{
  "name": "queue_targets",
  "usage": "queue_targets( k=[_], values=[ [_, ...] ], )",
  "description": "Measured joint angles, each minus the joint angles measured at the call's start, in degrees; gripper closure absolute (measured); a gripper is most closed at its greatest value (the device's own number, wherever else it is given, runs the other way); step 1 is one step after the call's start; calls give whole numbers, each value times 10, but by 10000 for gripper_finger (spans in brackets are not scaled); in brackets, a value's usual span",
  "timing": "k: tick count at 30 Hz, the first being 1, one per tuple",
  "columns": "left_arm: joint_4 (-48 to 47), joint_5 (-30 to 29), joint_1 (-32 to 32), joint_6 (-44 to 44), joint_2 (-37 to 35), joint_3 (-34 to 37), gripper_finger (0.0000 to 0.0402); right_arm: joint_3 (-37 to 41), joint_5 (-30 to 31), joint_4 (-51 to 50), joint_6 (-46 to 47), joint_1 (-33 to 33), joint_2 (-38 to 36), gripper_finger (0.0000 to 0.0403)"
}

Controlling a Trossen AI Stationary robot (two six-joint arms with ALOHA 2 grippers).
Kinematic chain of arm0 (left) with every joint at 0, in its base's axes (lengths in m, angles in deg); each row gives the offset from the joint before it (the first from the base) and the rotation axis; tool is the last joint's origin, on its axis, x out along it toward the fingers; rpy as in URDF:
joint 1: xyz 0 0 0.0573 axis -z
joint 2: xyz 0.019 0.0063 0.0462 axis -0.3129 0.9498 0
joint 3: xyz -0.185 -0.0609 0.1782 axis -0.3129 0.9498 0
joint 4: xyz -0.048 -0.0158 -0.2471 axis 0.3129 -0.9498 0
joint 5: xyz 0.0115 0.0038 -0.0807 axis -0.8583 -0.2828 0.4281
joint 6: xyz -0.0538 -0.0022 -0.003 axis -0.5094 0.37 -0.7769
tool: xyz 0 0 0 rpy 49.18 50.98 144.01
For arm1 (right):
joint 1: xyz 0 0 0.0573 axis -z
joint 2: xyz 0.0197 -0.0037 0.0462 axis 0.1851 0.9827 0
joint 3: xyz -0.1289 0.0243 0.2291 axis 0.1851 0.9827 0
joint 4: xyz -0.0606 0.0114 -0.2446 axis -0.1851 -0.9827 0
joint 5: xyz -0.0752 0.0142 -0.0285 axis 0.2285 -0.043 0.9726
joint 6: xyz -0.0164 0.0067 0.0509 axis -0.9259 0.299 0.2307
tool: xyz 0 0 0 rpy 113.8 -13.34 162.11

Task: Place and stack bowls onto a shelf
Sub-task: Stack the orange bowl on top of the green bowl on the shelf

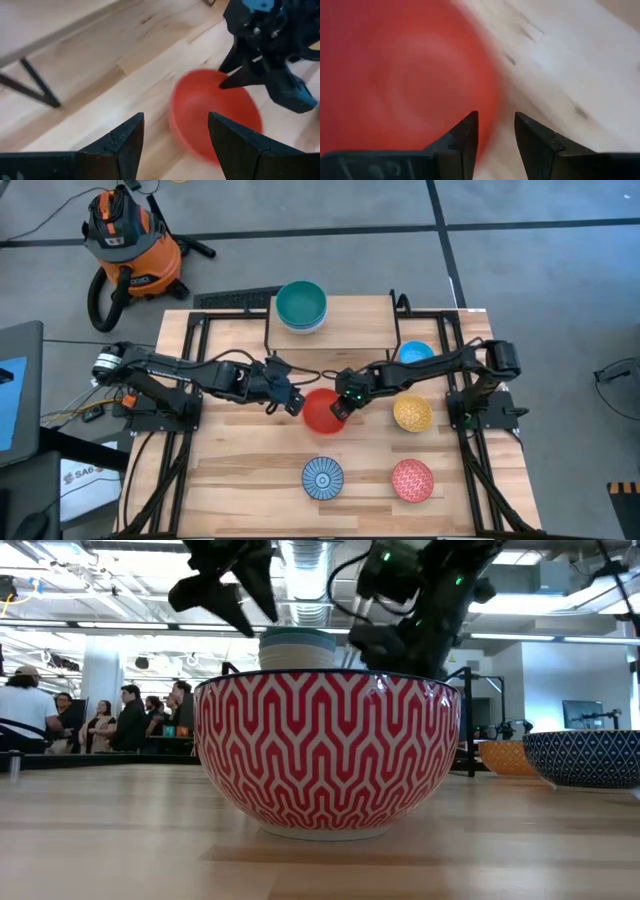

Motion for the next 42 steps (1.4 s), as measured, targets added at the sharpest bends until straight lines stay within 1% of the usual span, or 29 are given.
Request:
queue_targets(
  k=[6,8,10,12,14,17,19,20,22,25,32,34,37,39,42],
  values=[
    [6,-1,2,-14,16,0,196,0,-3,-4,-24,-1,1,272],
    [4,9,-3,-10,27,0,196,-1,-2,11,-25,0,-1,274],
    [15,23,-9,-4,43,0,196,0,0,4,-25,3,-10,274],
    [18,46,-14,4,56,0,196,-1,-3,18,-25,4,-10,272],
    [40,67,-19,14,72,0,196,0,-3,15,-36,7,-16,264],
    [43,90,-25,28,89,0,196,-1,-4,16,-39,11,-22,245],
    [48,105,-28,40,95,0,196,1,-3,-10,-40,12,-38,228],
    [43,107,-31,48,96,0,196,-1,-2,-3,-40,12,-44,220],
    [62,112,-38,60,101,0,196,0,6,-20,-48,12,-68,205],
    [64,128,-49,82,102,0,196,-1,25,-28,-52,12,-106,192],
    [86,131,-63,118,101,4,196,-1,65,-72,-59,9,-199,191],
    [101,137,-66,120,101,16,196,0,78,-105,-56,8,-224,192],
    [107,146,-73,122,101,28,196,0,90,-137,-42,3,-251,192],
    [135,154,-77,122,100,43,196,0,105,-161,-34,0,-262,193],
    [164,172,-81,123,100,60,196,0,108,-185,-20,-7,-282,193]
  ],
)
